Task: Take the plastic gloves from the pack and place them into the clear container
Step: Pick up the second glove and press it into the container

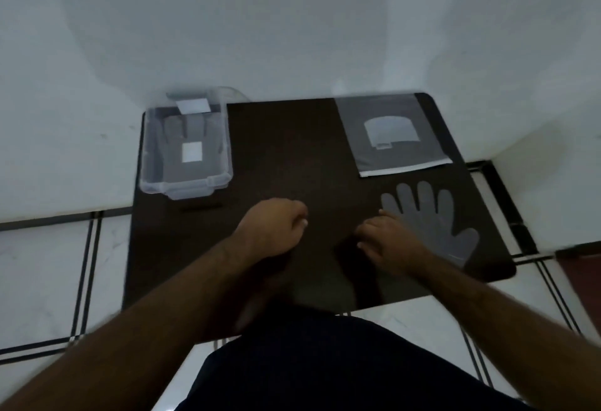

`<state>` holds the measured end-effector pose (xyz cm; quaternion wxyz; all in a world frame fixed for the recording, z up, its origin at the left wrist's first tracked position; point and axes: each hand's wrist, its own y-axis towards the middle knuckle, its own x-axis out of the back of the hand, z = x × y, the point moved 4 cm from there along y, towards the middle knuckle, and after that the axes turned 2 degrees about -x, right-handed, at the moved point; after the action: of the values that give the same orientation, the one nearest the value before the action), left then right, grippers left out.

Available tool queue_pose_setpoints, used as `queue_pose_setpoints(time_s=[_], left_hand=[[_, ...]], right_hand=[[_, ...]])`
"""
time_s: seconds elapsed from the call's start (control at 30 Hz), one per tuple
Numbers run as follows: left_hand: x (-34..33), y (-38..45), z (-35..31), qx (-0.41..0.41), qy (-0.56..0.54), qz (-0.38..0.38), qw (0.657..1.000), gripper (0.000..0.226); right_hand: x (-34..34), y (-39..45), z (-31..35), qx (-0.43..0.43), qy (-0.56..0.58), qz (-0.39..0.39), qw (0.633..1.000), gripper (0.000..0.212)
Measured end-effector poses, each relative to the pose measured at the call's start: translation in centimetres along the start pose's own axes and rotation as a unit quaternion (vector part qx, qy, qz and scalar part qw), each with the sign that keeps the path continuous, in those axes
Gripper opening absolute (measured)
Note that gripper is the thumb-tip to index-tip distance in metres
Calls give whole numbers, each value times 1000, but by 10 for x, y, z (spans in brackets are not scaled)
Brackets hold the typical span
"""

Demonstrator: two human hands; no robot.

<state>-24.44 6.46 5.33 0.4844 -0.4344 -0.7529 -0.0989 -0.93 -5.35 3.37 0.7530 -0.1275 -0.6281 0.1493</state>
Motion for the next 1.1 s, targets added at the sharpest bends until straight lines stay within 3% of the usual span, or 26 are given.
queue_pose_setpoints(time_s=[0.17,0.43,0.57,0.67,0.9,0.97,1.1], left_hand=[[-60,30,-77,20,-25,72,997,25],[-151,74,-175,-25,27,154,987,26],[-177,88,-207,-85,118,142,979,33],[-193,91,-216,-109,171,121,972,55],[-220,84,-231,-92,161,103,977,88],[-224,82,-232,-68,134,79,985,72],[-211,85,-217,-23,73,32,997,10]], right_hand=[[-21,-66,-99,-75,23,42,996,49],[-75,-123,-176,-3,-35,54,998,104],[-90,-132,-183,11,-40,13,999,75],[-97,-137,-184,42,-46,-54,997,50],[-105,-150,-179,68,-8,-122,990,8],[-96,-149,-177,59,36,-142,987,5],[-63,-132,-176,34,134,-120,983,13]])
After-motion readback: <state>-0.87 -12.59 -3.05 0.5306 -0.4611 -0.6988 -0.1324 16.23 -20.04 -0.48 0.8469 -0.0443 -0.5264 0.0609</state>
